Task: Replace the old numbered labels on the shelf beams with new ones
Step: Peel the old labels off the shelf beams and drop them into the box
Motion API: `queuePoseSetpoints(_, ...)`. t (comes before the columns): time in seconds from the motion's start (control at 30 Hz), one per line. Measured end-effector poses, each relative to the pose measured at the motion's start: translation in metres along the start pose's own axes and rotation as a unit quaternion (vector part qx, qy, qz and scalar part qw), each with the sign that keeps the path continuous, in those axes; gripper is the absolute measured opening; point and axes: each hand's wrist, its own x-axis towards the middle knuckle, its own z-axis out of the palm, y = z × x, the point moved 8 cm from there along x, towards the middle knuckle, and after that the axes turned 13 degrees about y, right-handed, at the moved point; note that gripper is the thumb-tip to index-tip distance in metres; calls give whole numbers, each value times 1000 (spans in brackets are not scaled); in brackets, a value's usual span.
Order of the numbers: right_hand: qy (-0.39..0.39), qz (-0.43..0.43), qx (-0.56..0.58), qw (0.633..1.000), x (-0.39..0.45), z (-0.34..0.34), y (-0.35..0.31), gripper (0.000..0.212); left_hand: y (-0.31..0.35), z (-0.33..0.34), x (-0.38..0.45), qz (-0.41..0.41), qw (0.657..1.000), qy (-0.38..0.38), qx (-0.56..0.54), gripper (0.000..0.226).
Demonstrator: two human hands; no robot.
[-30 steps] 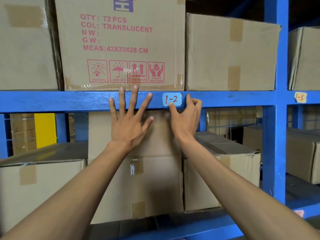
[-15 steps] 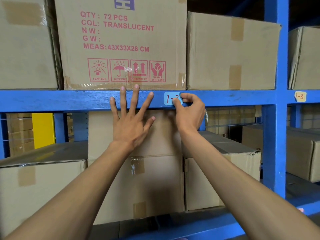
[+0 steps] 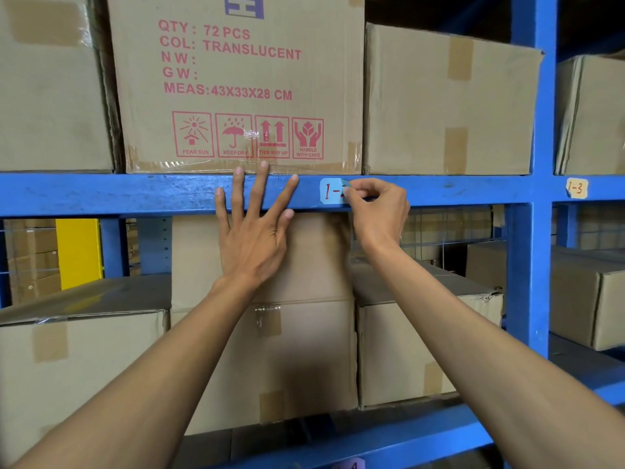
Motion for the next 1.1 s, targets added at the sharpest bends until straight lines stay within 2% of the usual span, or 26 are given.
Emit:
queuePoseSetpoints(0.13,-10,-17,14,1000,-1,-4,-5,5,4,2,0,-54,998,19,-1,51)
queuePoseSetpoints(0.33,-36,-15,66,997,-1,-13,-10,10,6,2,0,-52,999,14,-7,52)
queuePoseSetpoints(0.47,-22,8,100,995,-2,-30,-4,9,6,3,-3,-38,999,-16,-4,55)
queuePoseSetpoints(0.6,-60,51,85,993,-12,-49,16,7,10,2,-12,-21,998,-49,-13,63)
queuePoseSetpoints(0.77,-59,91,76,991,-33,-95,48,11,38,-3,-55,-25,994,-84,-73,72)
queuePoseSetpoints(0.83,-57,114,57,990,-43,-117,71,12,58,4,-91,-28,985,-127,-111,72)
queuePoseSetpoints(0.97,-83,162,10,983,-67,-159,120,4,107,26,-164,-47,947,-259,-182,67)
queuePoseSetpoints(1.1,-82,220,-29,972,-88,-204,171,5,162,44,-231,-19,906,-363,-215,62)
